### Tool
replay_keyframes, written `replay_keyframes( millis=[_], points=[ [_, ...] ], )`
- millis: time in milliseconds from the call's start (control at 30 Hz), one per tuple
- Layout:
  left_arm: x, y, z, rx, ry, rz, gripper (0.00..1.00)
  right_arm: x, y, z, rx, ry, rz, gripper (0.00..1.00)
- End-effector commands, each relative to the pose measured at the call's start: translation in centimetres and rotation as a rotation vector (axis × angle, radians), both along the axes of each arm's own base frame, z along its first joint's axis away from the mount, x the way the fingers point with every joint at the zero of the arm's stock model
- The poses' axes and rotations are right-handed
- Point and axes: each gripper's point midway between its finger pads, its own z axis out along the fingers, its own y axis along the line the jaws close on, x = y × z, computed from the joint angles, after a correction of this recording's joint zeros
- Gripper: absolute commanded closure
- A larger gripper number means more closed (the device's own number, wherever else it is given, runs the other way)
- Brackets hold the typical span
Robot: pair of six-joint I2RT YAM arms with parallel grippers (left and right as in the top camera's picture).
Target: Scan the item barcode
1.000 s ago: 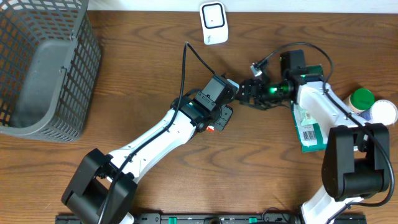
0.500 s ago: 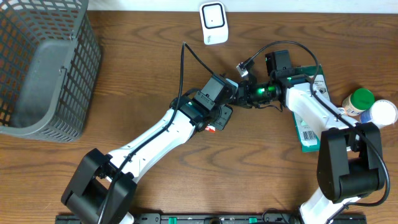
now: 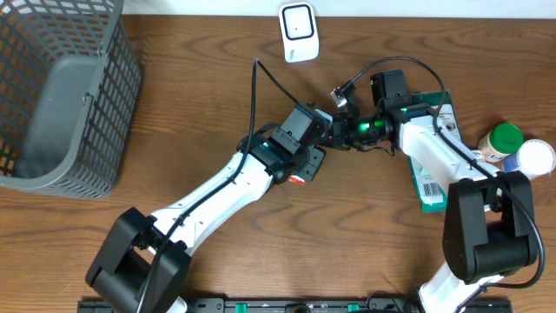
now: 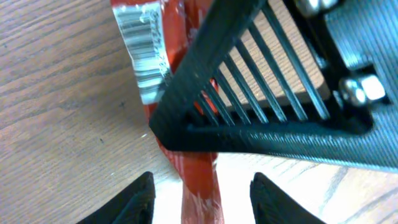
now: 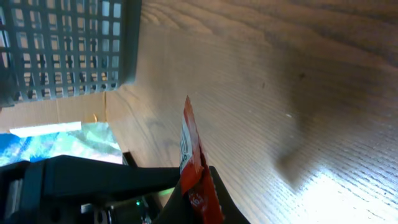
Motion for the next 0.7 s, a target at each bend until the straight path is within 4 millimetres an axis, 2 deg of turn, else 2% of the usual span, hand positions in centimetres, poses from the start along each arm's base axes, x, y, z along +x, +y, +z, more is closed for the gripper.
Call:
replay_keyframes(
  millis=[0, 333, 467, 600, 667],
  points=[
    [-0.4, -0.1, 0.6, -0.013, -0.001, -0.018, 0.45, 0.0, 0.1, 0.4, 0.028, 0.036, -0.020, 0.99],
    [-0.9, 0.2, 0.2, 0.003, 0.019, -0.019, 0.44, 0.4, -0.5, 1.3, 0.090, 0.075, -0.043, 0.99],
    [-0.9, 0.3, 0.1, 0.007, 0.023, -0.019, 0.44, 0.3, 0.0, 2.4, 0.155, 0.059, -0.015, 0.99],
    [-1.0, 0.4, 0.0, 0.012, 0.029, -0.019, 0.57, 0.3, 0.0, 2.4, 0.154, 0.061, -0.016, 0.99],
    [-1.2, 0.5, -0.1, 0.018, 0.036, -0.019, 0.61, 0.3, 0.0, 2.4, 0.154, 0.061, -0.016, 0.99]
  ],
)
